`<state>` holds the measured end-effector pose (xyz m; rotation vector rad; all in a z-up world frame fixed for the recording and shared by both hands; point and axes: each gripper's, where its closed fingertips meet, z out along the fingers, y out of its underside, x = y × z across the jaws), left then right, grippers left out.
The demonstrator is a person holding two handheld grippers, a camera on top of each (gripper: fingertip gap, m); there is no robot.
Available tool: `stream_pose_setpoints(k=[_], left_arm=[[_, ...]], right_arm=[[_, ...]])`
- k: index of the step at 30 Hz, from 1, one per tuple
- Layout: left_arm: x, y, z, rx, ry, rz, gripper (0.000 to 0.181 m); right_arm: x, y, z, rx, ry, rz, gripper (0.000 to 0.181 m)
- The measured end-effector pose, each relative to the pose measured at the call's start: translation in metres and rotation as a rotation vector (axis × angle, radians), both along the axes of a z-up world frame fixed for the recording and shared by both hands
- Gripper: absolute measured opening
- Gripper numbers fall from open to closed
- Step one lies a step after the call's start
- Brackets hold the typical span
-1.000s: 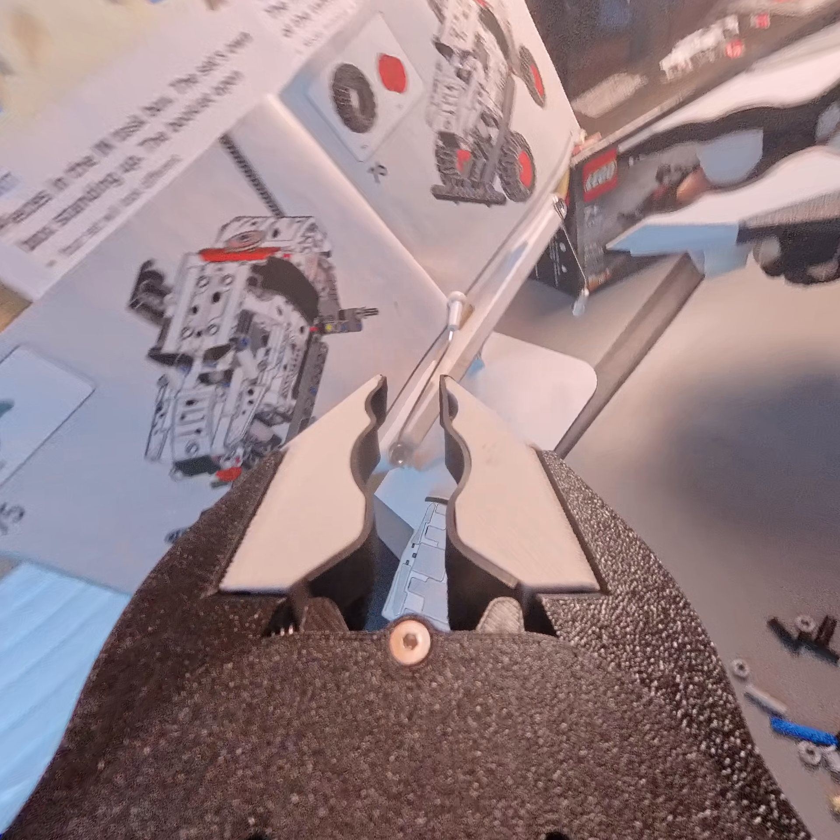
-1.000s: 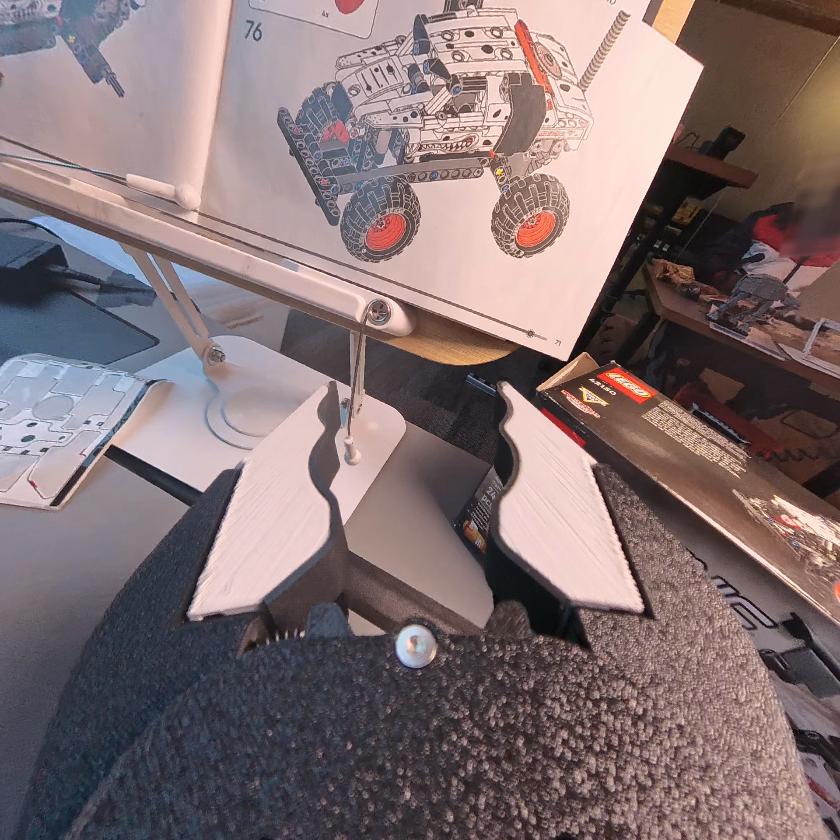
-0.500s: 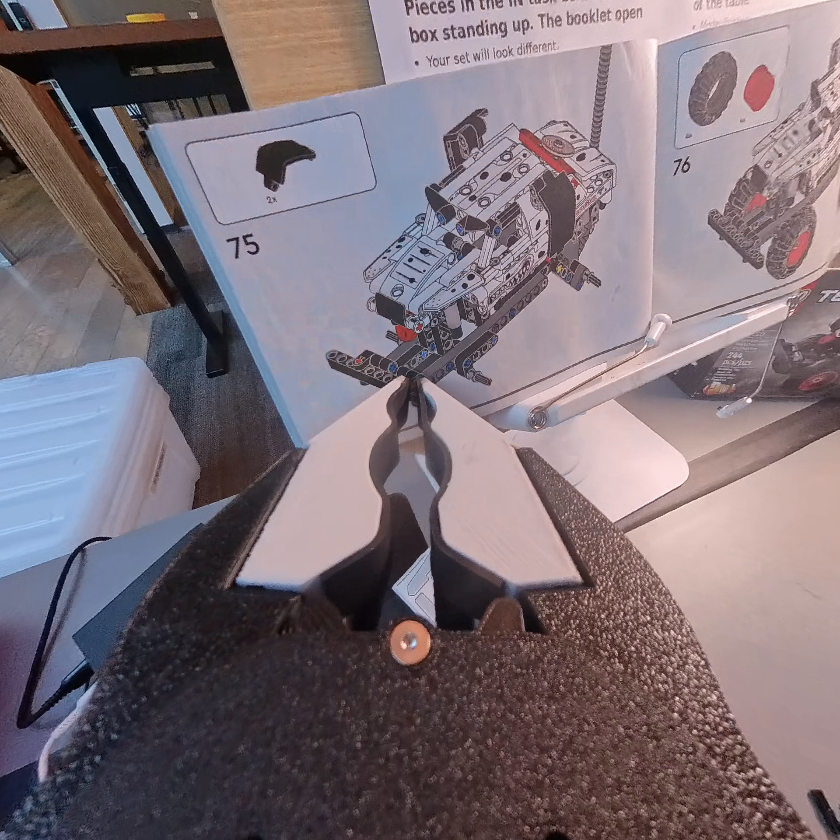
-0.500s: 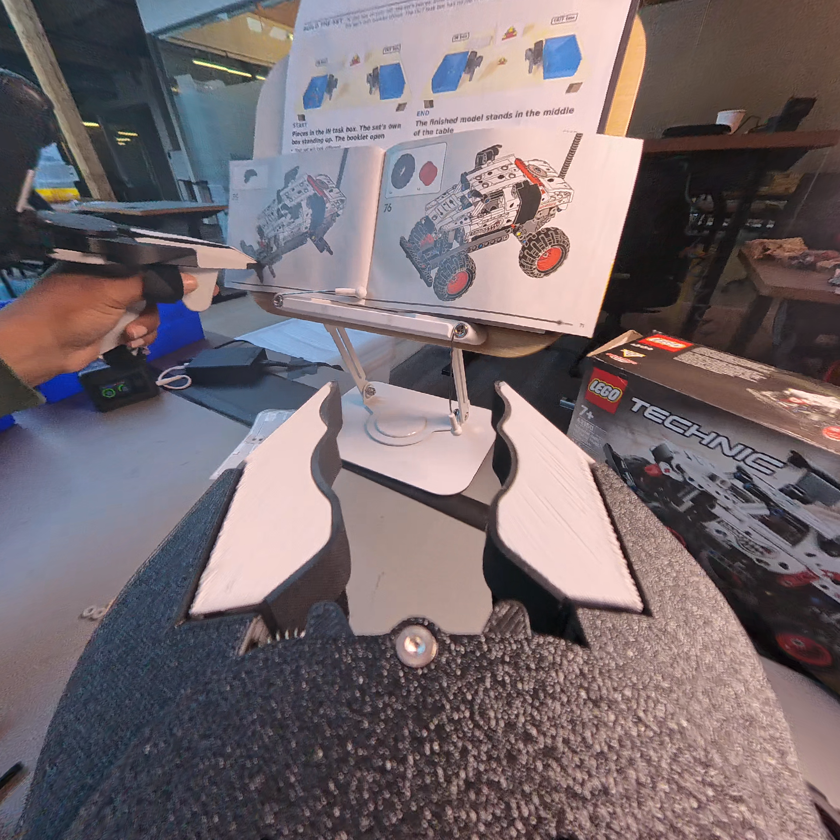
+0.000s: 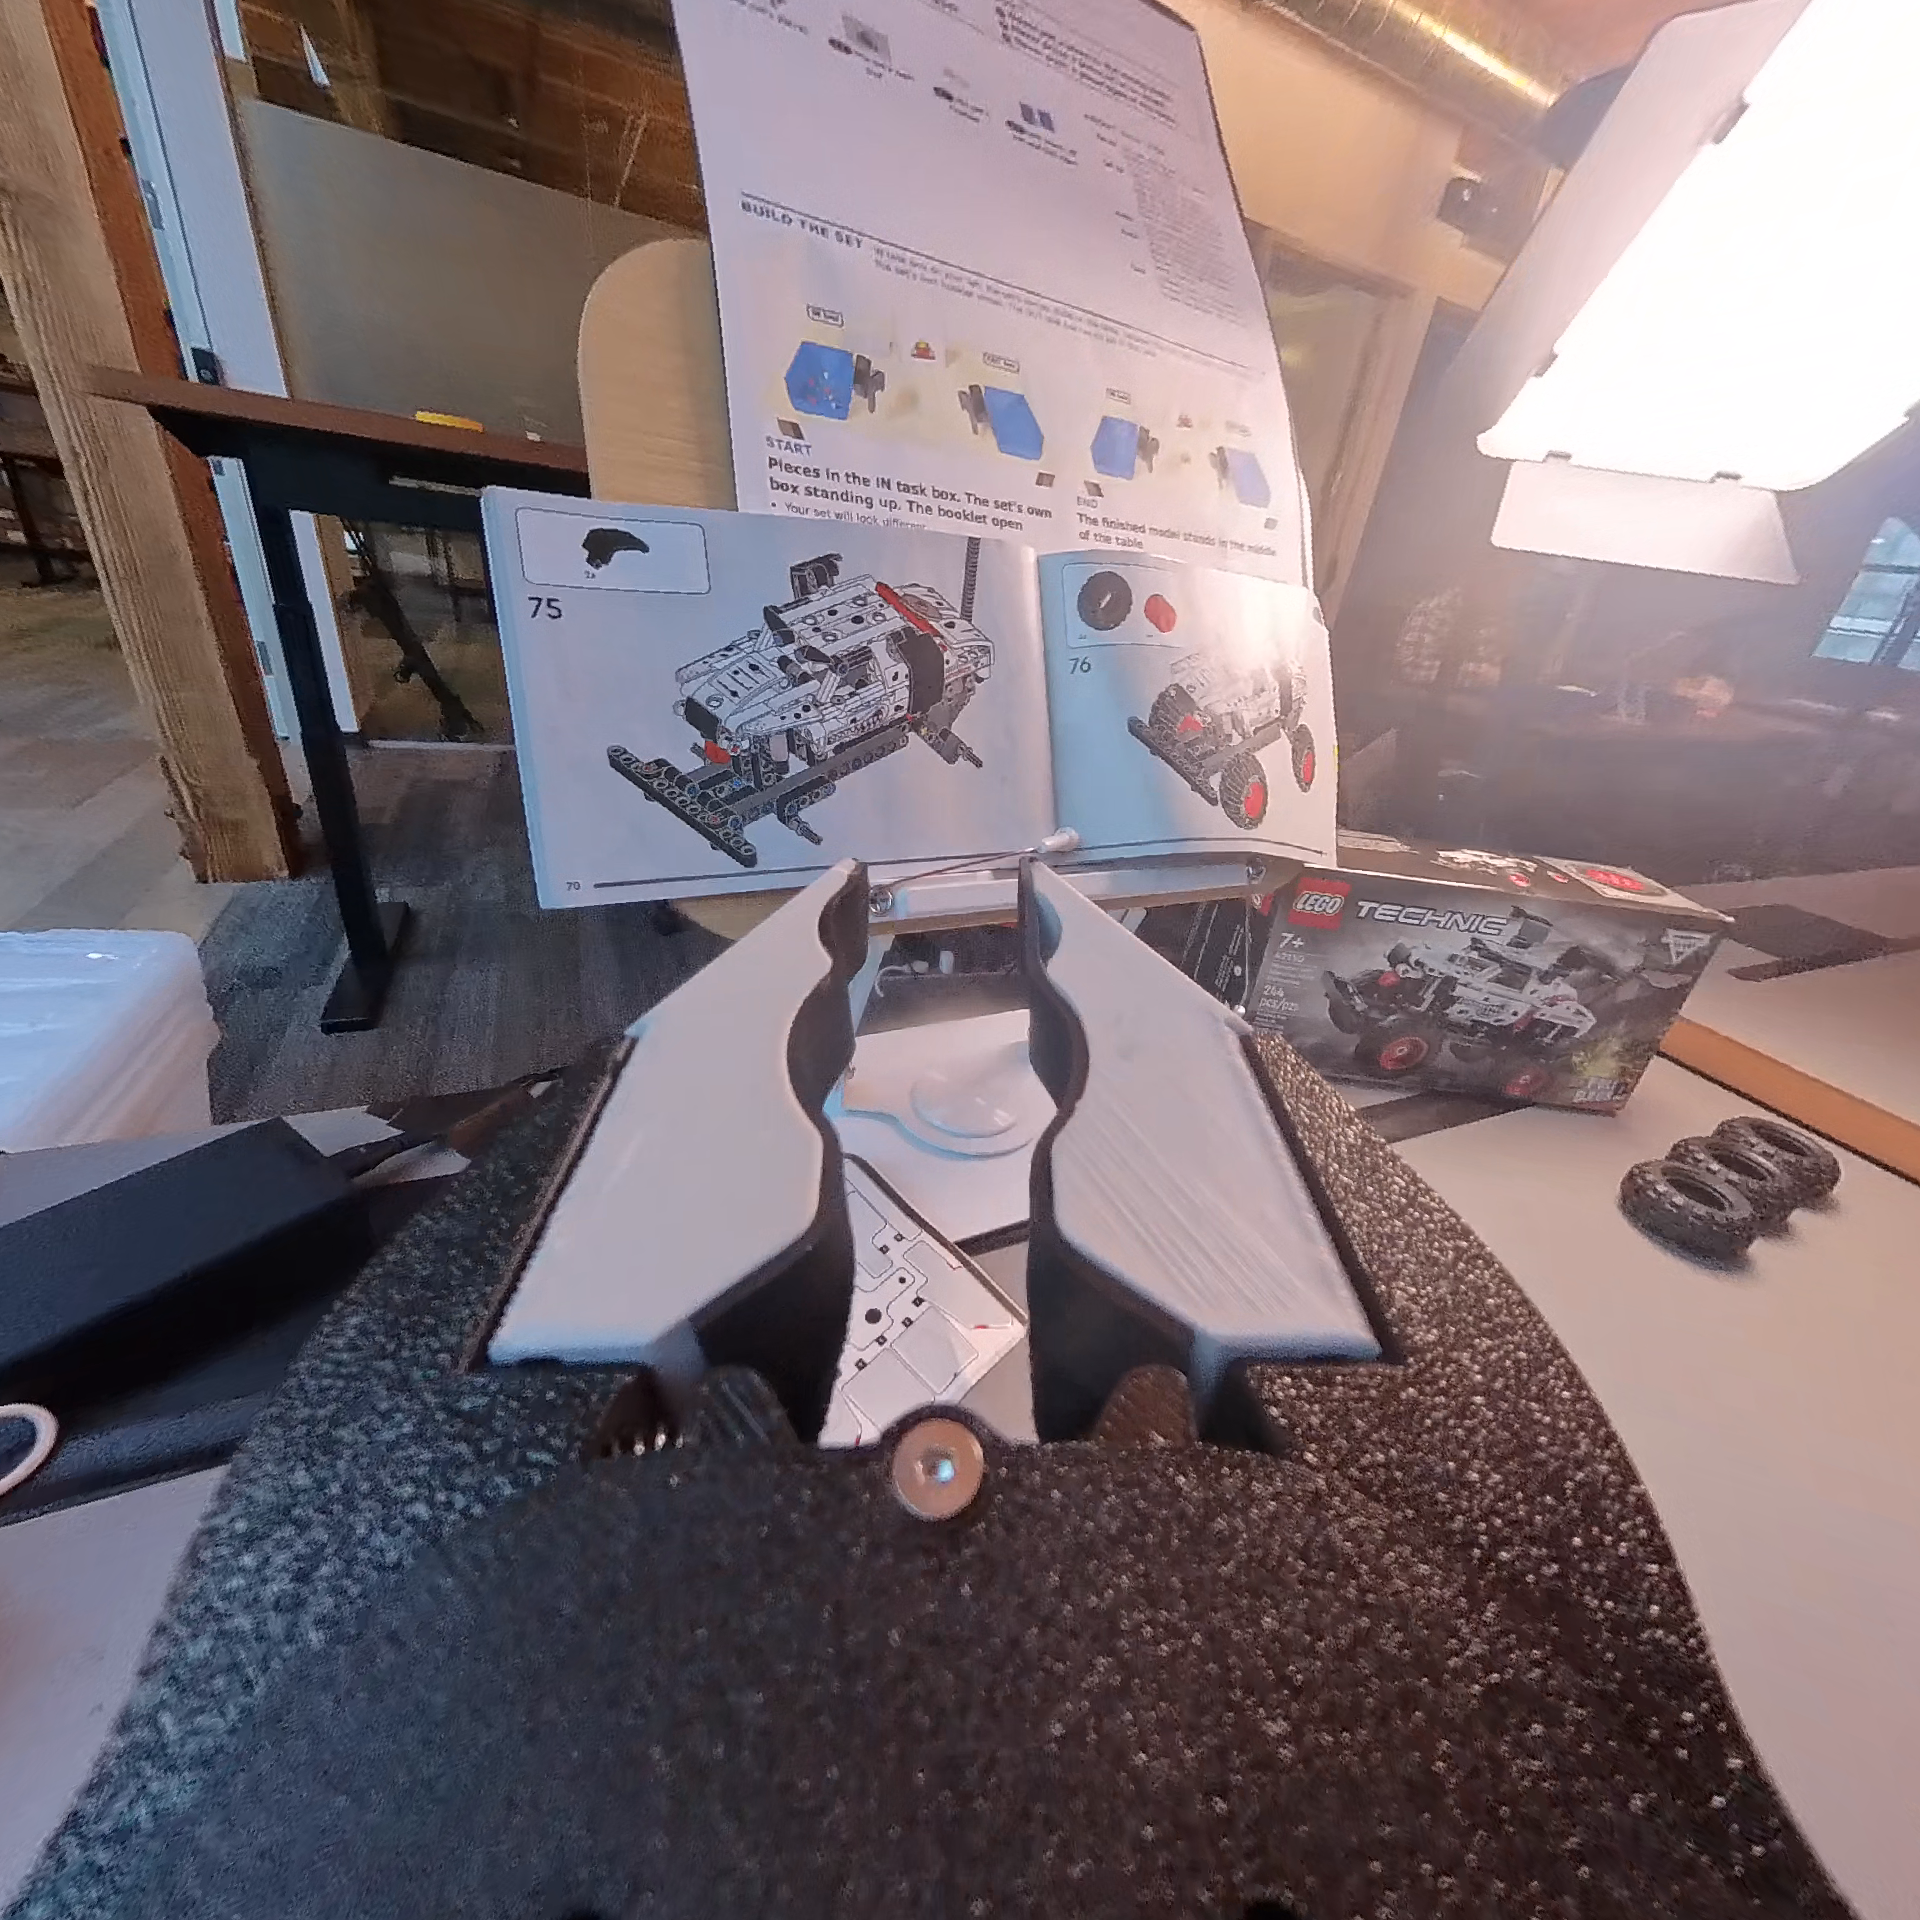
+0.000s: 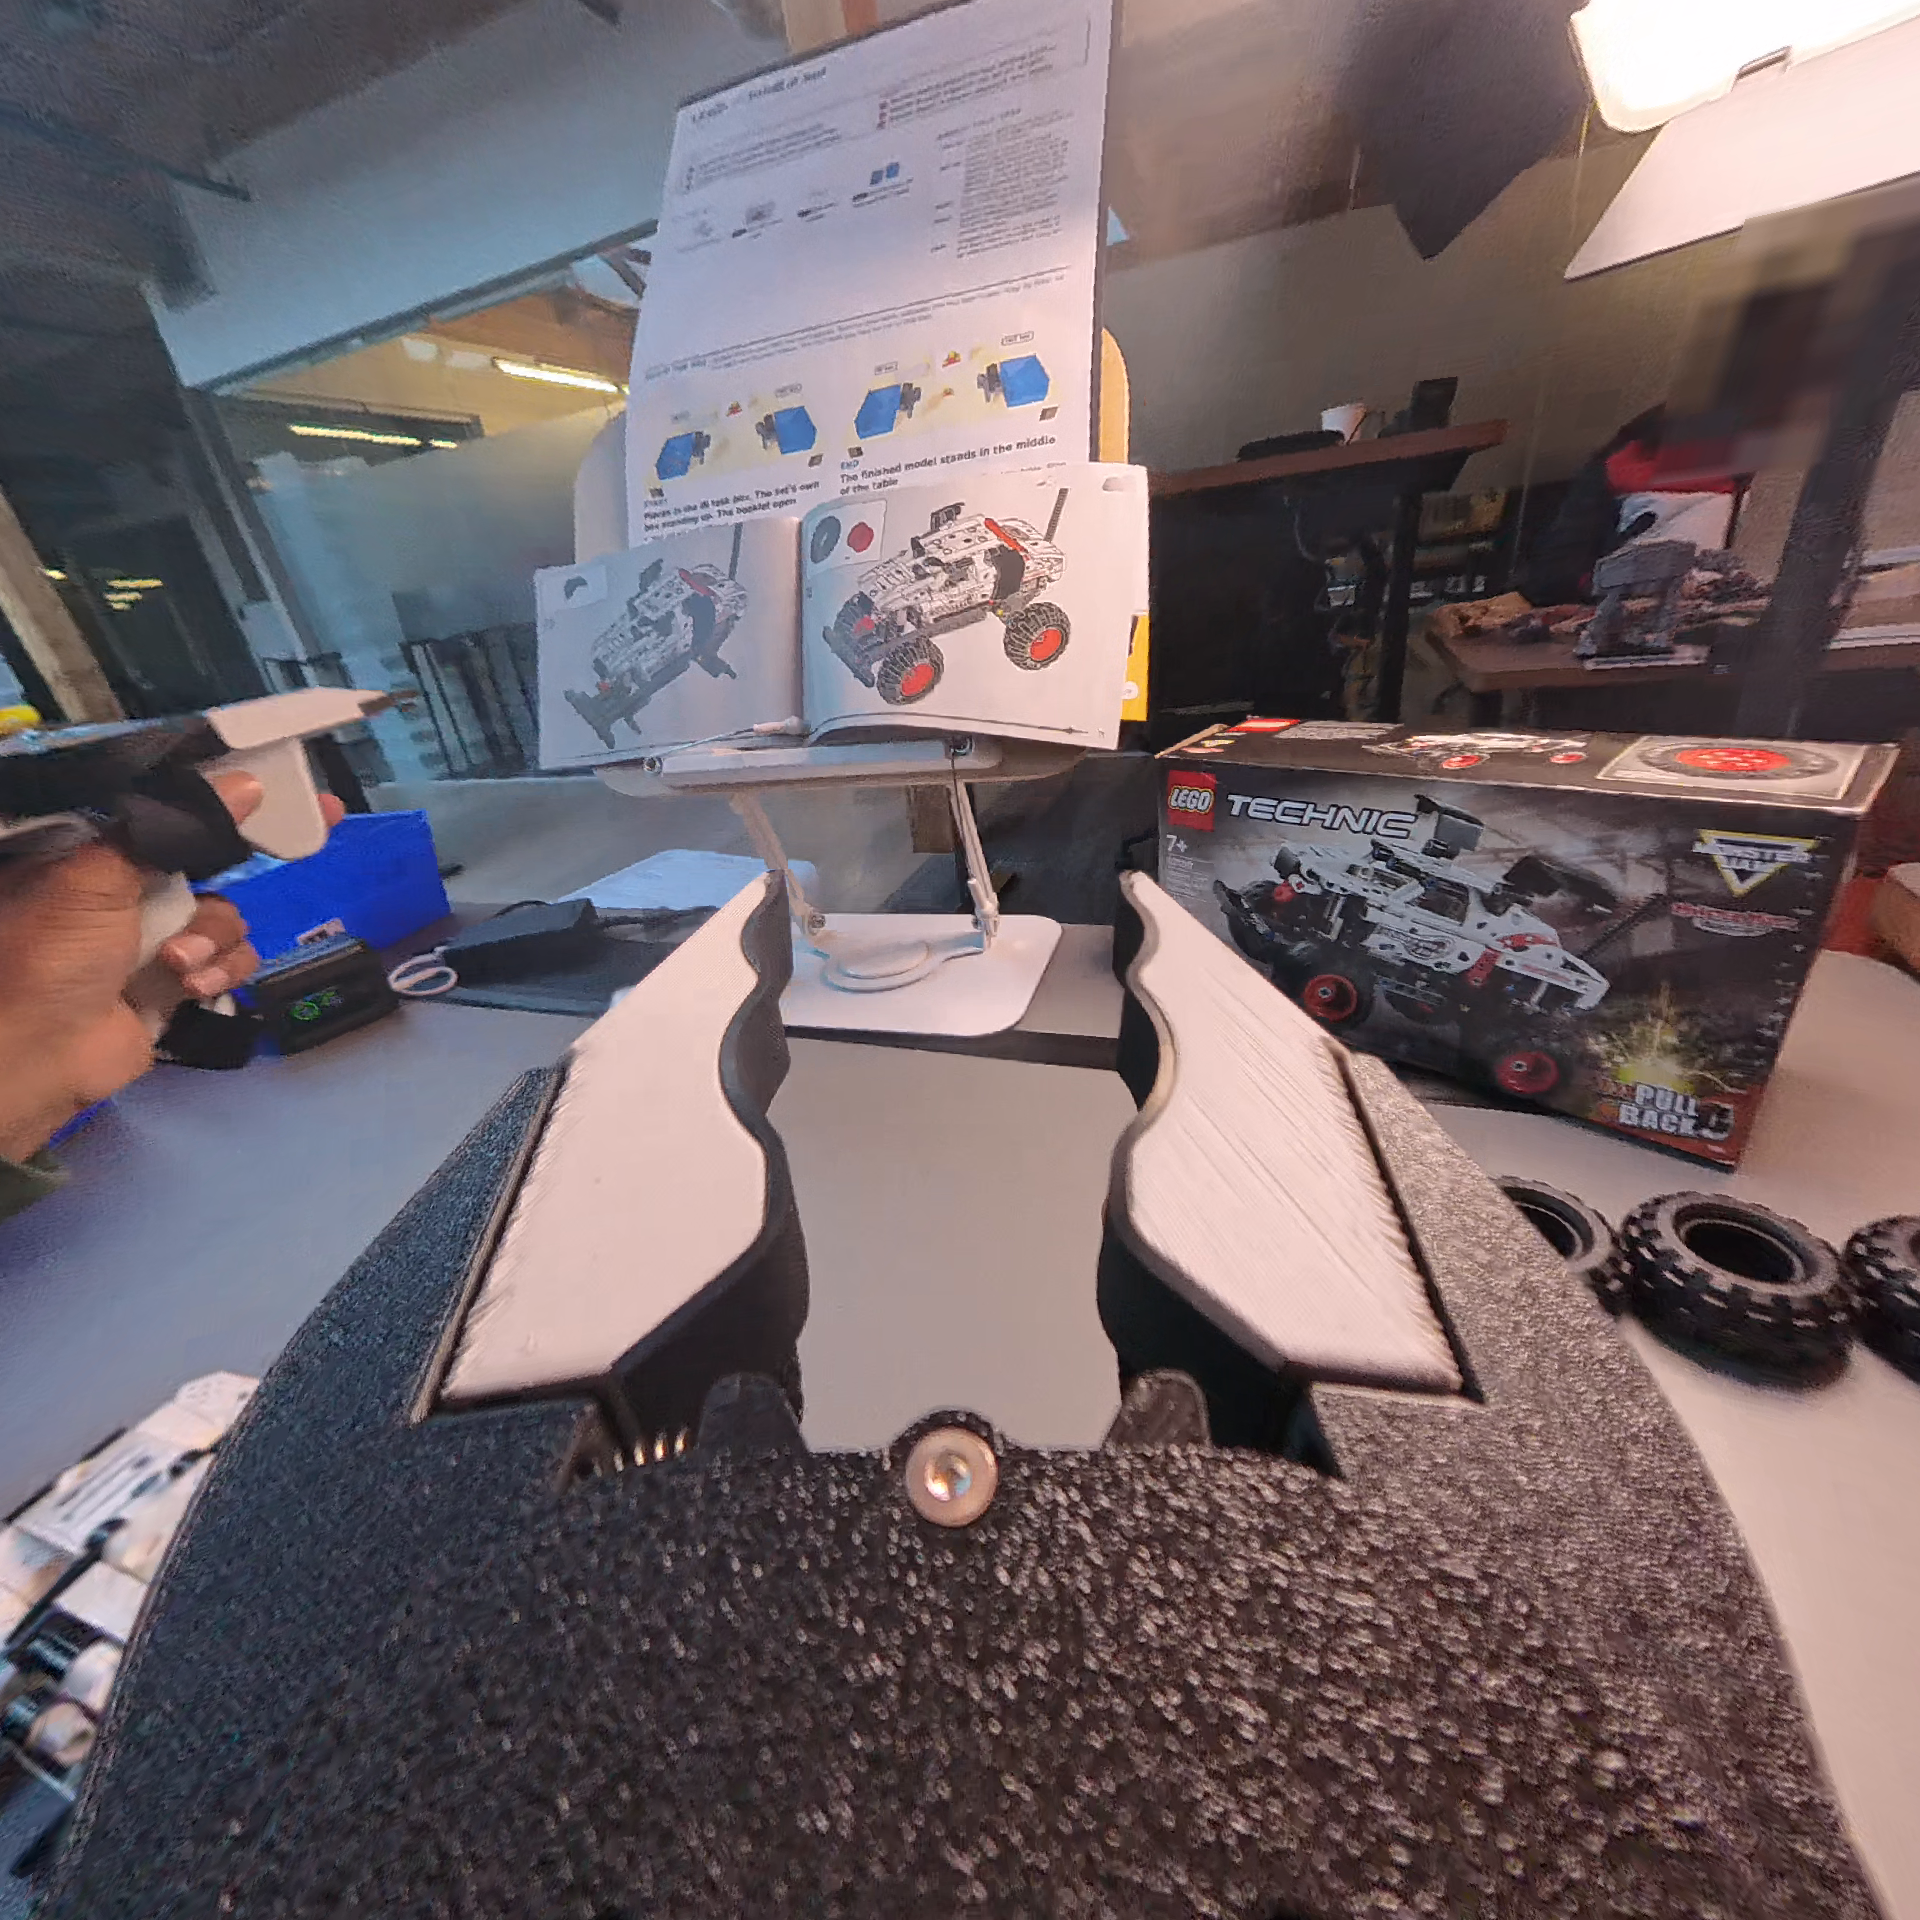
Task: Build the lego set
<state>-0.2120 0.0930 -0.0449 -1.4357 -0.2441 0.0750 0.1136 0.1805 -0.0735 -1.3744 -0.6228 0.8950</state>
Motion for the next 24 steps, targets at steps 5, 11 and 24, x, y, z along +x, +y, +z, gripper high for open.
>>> stream_pose_setpoints(k=[5, 11, 24], left_arm=[[0.012, -0.038, -0.001, -0.002, 0.068, 0.054, 0.036], [0.004, -0.059, -0.025, -0.017, 0.102, 0.127, 0.03], [0.028, -0.096, 0.039, 0.034, 0.069, 0.003, 0.02]], right_arm=[[0.002, -0.009, -0.028, 0.064, -0.055, -0.023, 0.061], [0.006, -0.012, -0.025, 0.145, -0.048, -0.028, 0.061], [0.003, -0.013, -0.034, 0.229, -0.133, -0.062, 0.058]])
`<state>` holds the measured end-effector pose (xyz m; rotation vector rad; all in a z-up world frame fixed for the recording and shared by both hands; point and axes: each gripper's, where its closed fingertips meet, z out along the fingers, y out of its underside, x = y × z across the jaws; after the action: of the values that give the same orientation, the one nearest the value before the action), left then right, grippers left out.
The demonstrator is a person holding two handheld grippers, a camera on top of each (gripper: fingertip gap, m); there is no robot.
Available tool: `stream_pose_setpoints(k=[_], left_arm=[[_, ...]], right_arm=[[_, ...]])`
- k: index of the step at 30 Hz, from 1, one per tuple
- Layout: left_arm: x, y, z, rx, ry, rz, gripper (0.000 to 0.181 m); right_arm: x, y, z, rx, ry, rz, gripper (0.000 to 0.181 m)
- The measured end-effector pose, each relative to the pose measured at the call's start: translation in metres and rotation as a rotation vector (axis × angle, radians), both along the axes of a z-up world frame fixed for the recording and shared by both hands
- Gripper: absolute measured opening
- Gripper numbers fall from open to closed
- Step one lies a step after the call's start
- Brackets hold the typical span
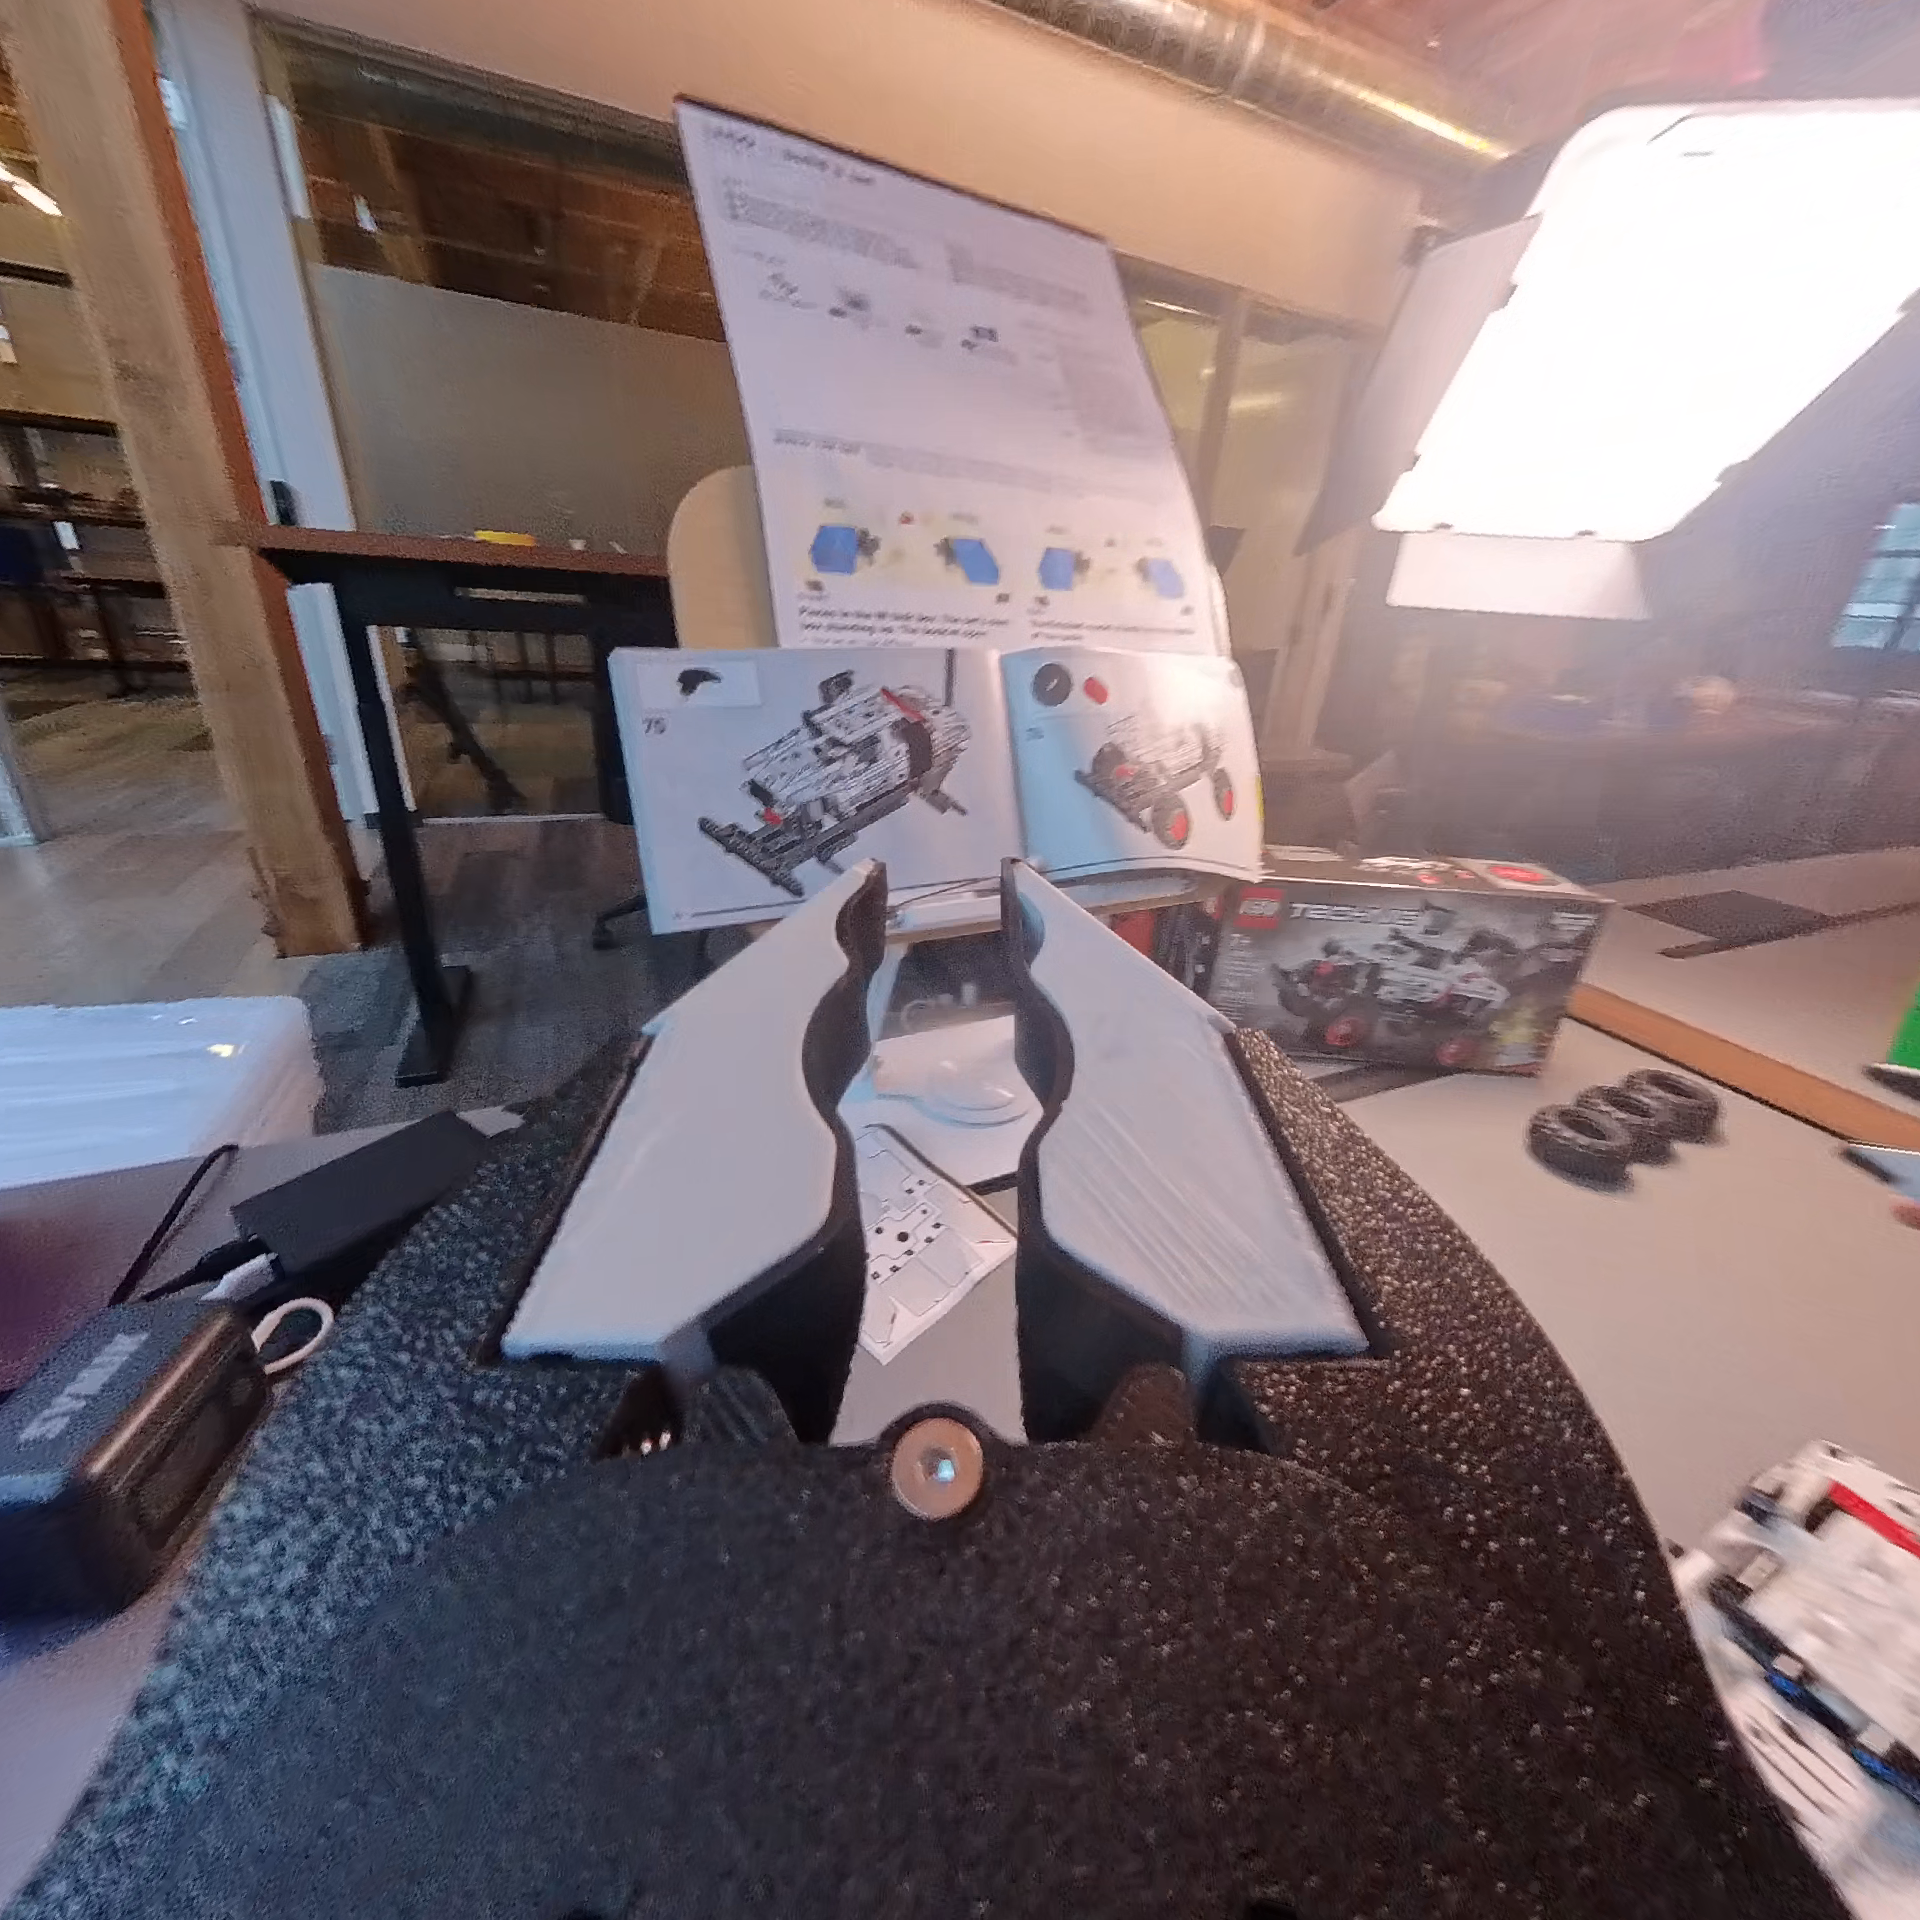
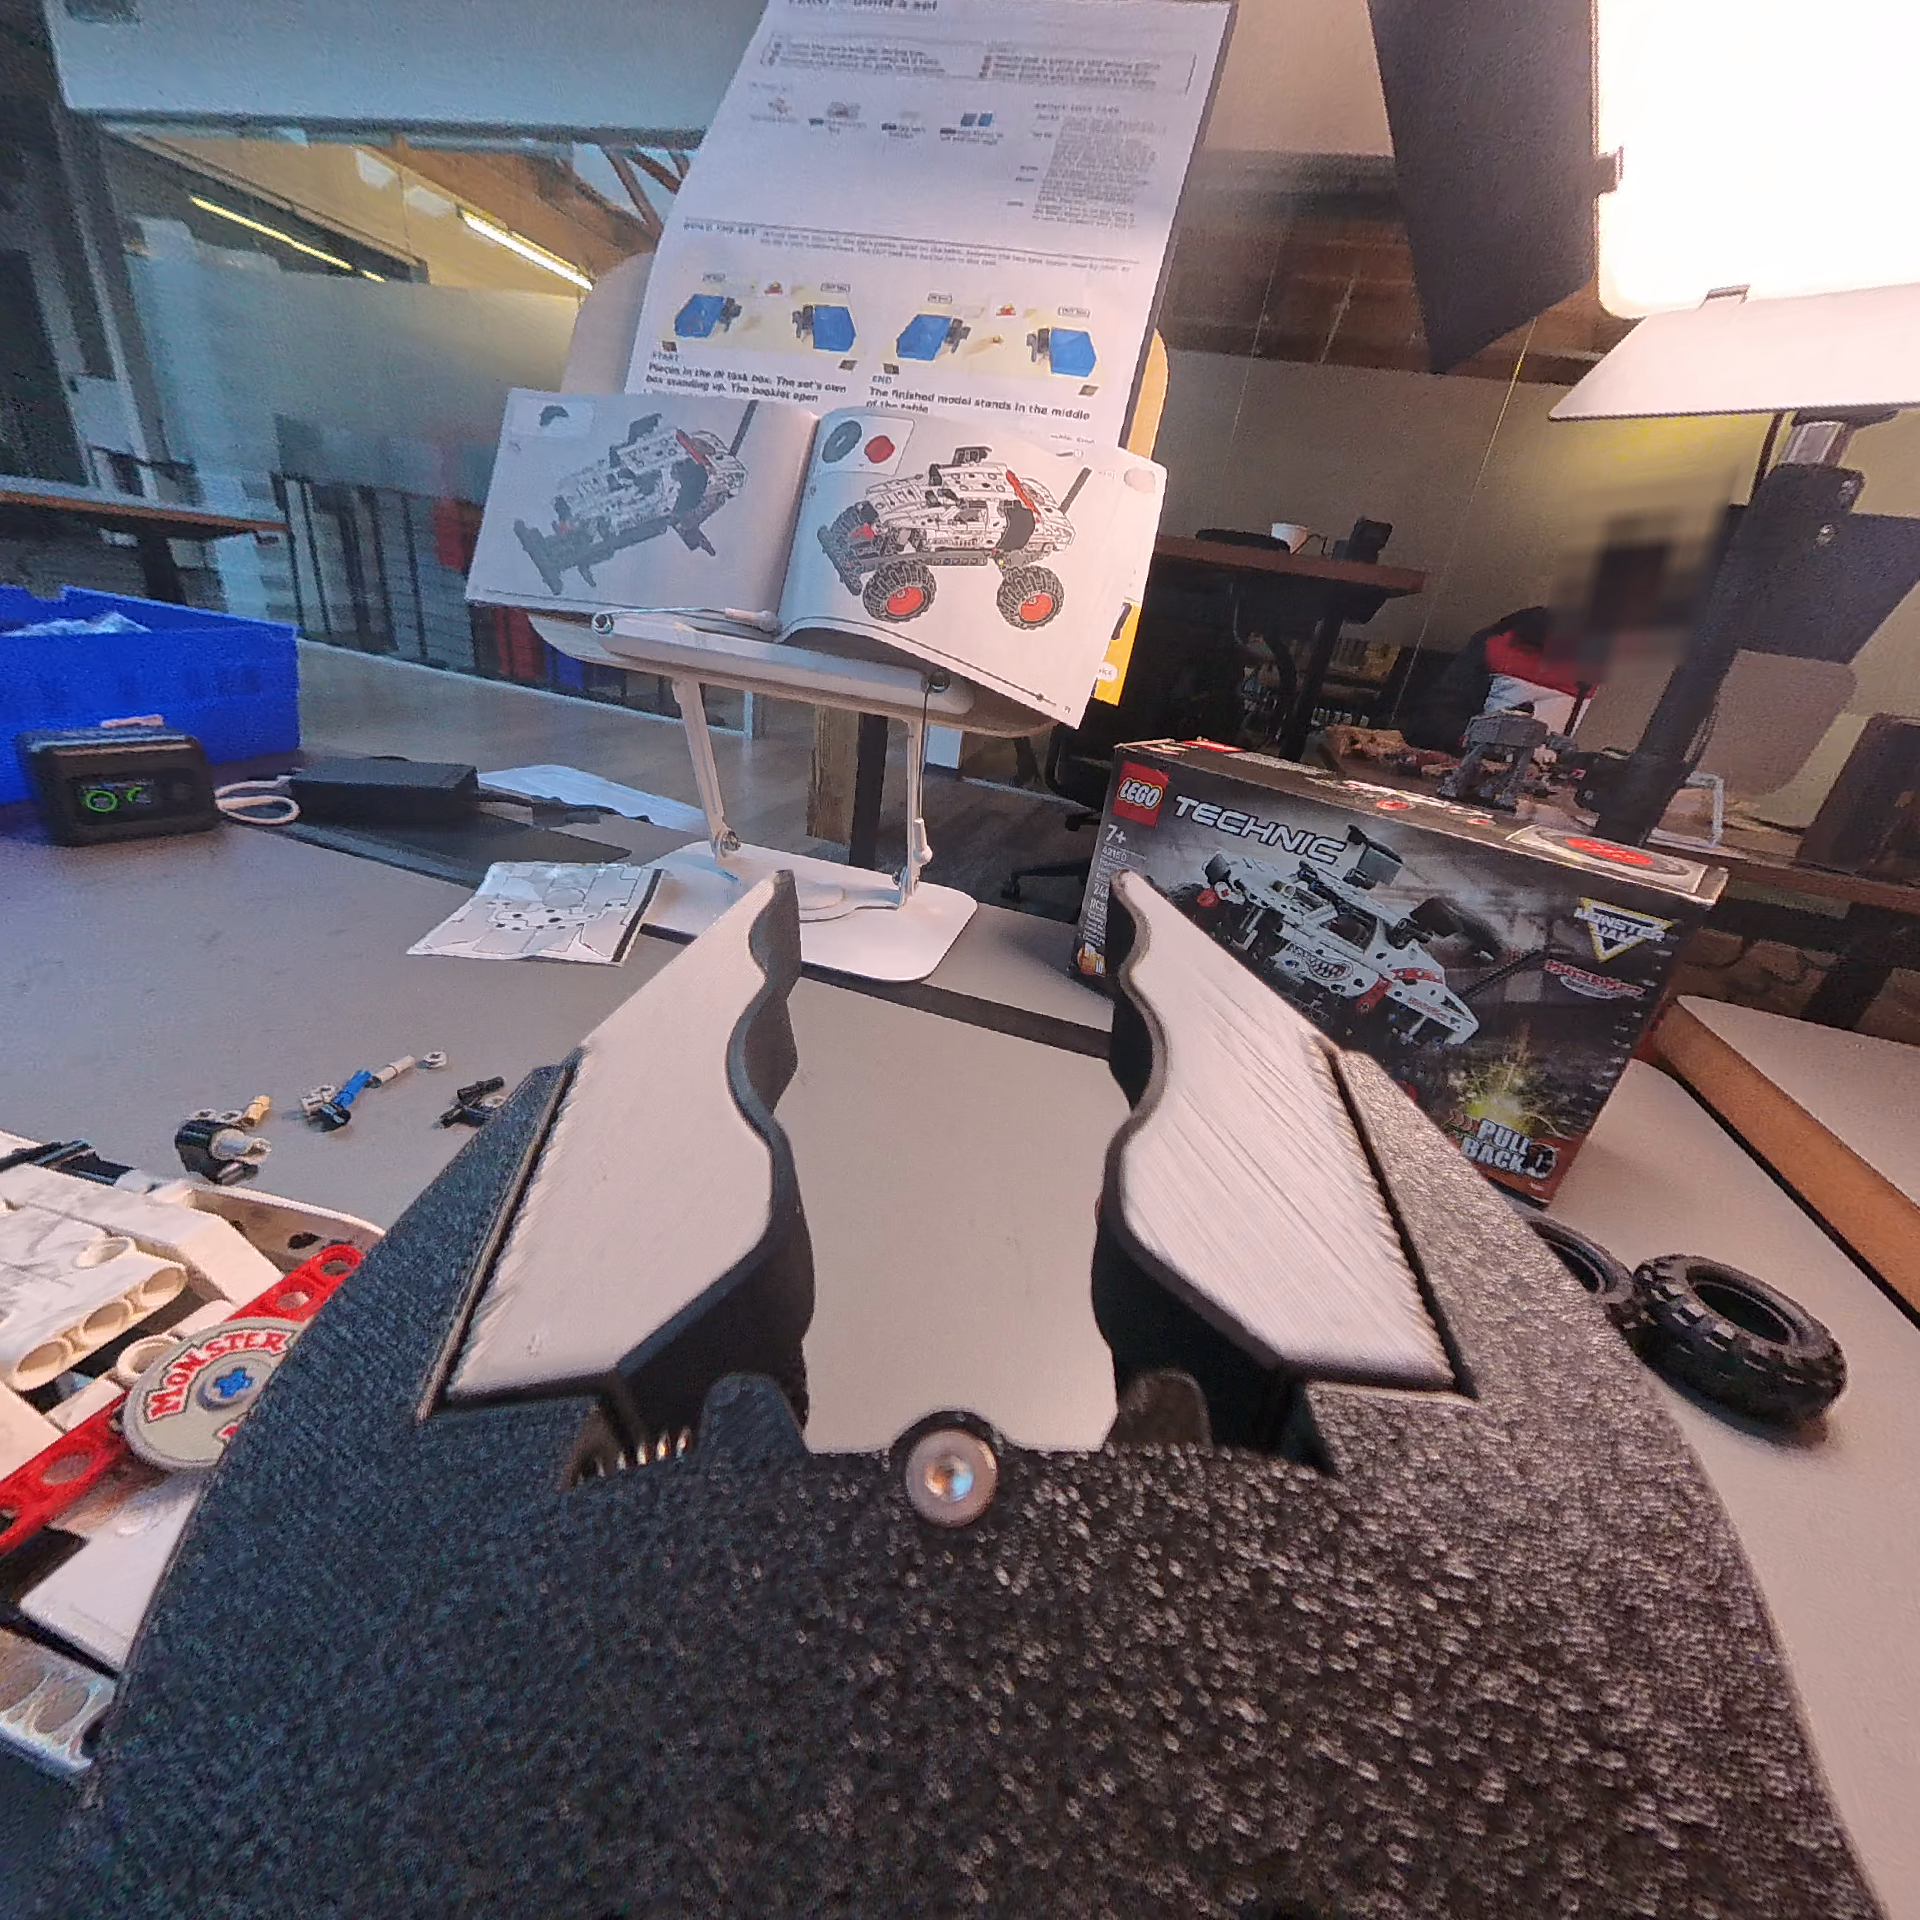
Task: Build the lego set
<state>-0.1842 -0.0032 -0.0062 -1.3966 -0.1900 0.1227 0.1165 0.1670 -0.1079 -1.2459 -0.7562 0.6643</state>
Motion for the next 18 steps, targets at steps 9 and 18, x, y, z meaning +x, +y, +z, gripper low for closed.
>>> stream_pose_setpoints(k=[9, 18], left_arm=[[-0.142, -0.152, -0.042, -0.816, 0.153, 0.115, 0.022], [-0.211, -0.254, -0.235, -1.612, 0.135, -0.058, 0.036]], right_arm=[[-0.003, -0.003, -0.005, -0.014, -0.023, 0.013, 0.051], [-0.006, -0.003, -0.015, -0.029, -0.053, 0.013, 0.047]])
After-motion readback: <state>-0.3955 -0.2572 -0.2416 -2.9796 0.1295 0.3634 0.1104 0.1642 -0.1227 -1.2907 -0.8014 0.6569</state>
